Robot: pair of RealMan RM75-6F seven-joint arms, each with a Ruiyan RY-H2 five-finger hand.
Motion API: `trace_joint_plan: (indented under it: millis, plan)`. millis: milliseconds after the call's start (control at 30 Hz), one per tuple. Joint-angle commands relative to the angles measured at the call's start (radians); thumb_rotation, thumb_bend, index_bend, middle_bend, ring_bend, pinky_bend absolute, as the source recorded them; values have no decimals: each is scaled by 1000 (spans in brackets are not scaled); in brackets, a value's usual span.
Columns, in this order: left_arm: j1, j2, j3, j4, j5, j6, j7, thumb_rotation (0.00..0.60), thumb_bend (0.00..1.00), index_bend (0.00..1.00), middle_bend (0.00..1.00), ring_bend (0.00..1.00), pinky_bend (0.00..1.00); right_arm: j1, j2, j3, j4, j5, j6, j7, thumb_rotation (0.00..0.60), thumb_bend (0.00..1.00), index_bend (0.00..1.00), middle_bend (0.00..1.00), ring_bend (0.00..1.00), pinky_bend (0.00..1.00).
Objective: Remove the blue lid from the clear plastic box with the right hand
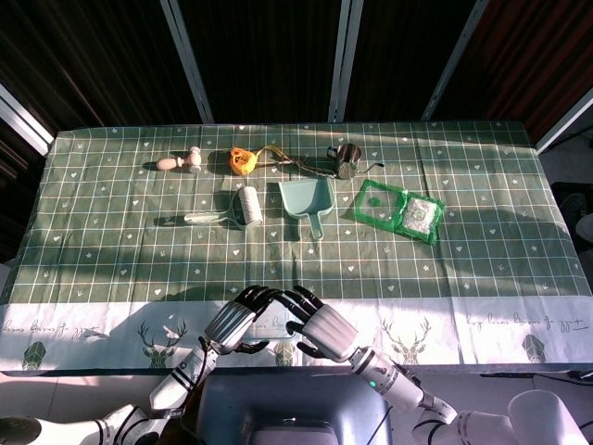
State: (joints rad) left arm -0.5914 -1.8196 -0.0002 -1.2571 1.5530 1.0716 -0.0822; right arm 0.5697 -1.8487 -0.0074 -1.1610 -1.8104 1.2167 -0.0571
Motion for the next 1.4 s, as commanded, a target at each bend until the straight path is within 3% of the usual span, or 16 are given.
trace_joint_plan:
  millis: [33,1400]
  plan:
    - [0,-1,1,0,0,0,1,600,284,0,355,385,360,4,-2,1,-4,4,1,-6,600,435,625,35,0,0]
    - [5,-3,19,-6,1,-3,16,600,284,0,360,388,364,34,-9,8,-43,64,6,-39,600,435,636,41,0,0]
